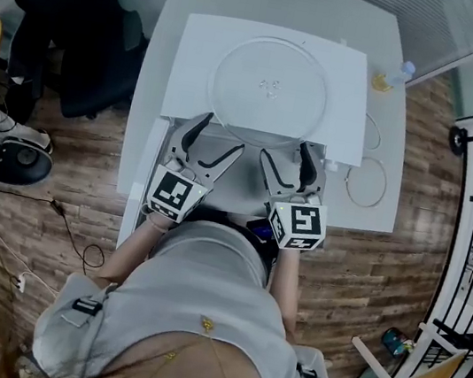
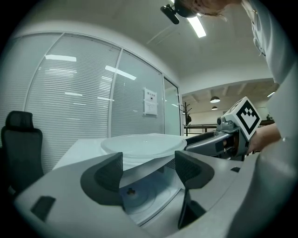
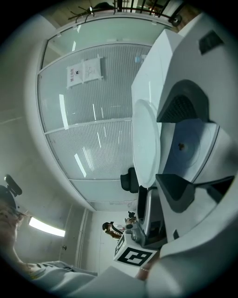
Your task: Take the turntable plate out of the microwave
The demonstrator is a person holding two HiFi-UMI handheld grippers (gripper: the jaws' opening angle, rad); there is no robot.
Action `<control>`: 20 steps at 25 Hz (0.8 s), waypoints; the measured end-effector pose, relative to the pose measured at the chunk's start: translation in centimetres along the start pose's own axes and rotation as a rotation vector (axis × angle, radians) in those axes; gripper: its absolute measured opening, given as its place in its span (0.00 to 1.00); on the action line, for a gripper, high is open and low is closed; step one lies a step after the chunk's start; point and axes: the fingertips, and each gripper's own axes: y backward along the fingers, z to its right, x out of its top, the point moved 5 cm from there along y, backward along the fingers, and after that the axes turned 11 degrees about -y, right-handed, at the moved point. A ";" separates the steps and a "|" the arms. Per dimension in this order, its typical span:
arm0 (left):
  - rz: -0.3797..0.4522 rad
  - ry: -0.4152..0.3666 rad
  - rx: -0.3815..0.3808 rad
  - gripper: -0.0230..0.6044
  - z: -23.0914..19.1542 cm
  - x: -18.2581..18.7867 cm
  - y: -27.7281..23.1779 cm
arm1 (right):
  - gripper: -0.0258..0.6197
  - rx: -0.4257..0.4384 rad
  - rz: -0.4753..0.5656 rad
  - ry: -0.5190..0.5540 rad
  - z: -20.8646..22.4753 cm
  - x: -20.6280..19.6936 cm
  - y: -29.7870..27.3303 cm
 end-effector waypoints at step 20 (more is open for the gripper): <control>0.001 0.049 -0.011 0.58 -1.0 0.5 -0.9 | 0.54 -0.086 0.013 0.045 -0.3 0.5 -0.5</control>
